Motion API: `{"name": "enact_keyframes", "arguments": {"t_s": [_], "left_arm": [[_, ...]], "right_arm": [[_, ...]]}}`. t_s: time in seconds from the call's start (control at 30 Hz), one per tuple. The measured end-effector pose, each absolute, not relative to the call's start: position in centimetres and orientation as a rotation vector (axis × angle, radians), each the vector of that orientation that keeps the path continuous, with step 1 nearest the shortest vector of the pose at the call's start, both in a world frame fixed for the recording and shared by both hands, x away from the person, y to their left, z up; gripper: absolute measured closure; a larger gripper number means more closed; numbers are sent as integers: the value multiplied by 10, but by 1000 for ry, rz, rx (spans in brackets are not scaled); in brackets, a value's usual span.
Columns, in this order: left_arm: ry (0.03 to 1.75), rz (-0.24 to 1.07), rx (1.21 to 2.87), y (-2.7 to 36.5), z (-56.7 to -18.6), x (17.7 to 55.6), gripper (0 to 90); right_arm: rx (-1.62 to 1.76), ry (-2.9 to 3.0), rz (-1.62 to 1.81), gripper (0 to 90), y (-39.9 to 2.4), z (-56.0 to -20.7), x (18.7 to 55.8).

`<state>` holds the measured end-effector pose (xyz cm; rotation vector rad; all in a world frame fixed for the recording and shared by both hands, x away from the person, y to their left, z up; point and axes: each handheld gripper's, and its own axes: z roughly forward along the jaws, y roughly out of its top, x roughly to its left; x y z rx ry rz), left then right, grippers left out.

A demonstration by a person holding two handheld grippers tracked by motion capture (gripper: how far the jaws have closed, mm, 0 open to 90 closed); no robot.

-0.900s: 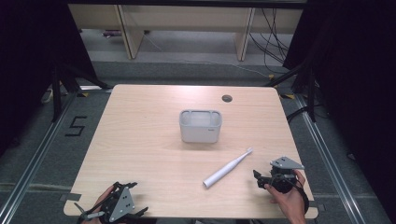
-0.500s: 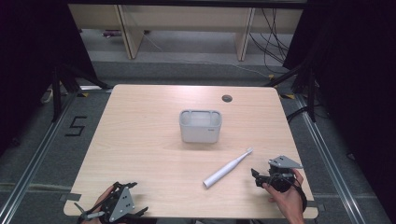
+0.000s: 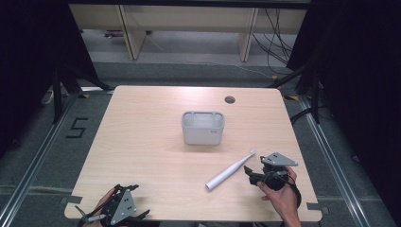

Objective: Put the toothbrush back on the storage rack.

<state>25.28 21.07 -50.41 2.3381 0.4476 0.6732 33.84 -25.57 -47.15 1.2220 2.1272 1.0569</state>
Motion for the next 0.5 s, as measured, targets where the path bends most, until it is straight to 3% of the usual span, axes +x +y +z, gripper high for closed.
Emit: {"name": "enact_keyframes", "arguments": {"t_s": [0.17,0.5], "left_arm": [[448,668,2344,211,-504,253,150],[459,694,2335,210,-506,253,149]], "right_arm": [[1158,2155,1070,345,-244,-468,341],[1061,2291,1105,601,-202,-466,349]]}}
